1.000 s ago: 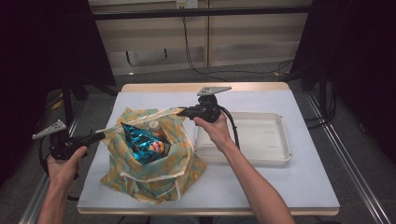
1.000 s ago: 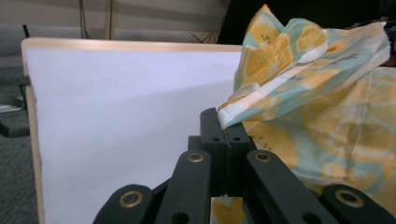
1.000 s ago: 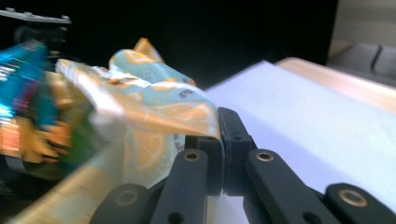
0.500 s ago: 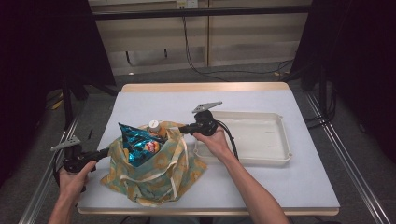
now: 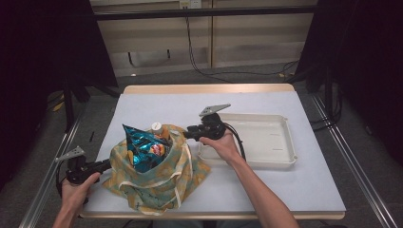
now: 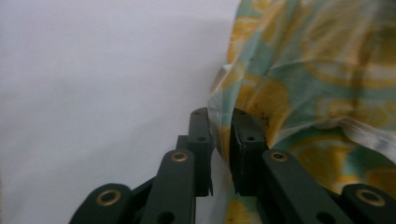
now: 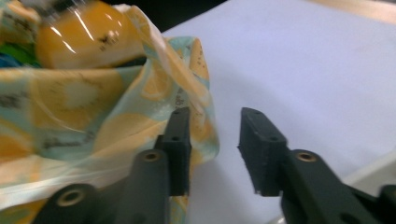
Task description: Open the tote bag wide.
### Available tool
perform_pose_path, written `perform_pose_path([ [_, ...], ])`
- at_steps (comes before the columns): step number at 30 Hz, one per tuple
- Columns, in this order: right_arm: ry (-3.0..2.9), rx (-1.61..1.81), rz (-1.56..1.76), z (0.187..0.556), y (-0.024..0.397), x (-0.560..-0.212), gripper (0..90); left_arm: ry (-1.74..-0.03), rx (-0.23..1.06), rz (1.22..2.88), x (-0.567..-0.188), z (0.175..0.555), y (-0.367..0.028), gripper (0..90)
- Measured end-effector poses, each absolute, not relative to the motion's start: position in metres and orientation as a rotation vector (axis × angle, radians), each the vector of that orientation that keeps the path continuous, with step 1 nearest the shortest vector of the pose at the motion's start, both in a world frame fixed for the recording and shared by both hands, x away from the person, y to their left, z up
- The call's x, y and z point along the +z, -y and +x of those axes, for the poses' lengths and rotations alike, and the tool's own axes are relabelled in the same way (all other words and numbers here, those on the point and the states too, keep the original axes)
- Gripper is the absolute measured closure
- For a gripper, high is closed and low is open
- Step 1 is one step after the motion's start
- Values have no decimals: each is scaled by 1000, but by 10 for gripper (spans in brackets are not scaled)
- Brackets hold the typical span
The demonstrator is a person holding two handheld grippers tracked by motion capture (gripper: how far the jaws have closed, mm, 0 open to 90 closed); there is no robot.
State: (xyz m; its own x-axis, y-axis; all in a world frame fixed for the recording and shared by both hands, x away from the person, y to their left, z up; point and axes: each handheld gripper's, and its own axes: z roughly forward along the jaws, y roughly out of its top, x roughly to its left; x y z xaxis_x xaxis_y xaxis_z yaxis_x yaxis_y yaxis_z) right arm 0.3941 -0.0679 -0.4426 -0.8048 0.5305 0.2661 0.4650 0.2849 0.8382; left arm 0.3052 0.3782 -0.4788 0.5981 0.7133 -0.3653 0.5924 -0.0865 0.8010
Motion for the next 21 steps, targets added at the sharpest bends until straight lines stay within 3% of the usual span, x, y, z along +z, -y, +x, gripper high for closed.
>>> perform_pose_path([
  [2,-2441,1604,955,390,75,-435,585,-1068,169,1750,-474,301,-379,709],
  [9,-2420,1679,865,363,83,-412,542,-1037,257,1703,-450,287,-384,563],
  [21,-2448,1802,754,317,86,-385,473,-865,312,1680,-402,267,-357,535],
])
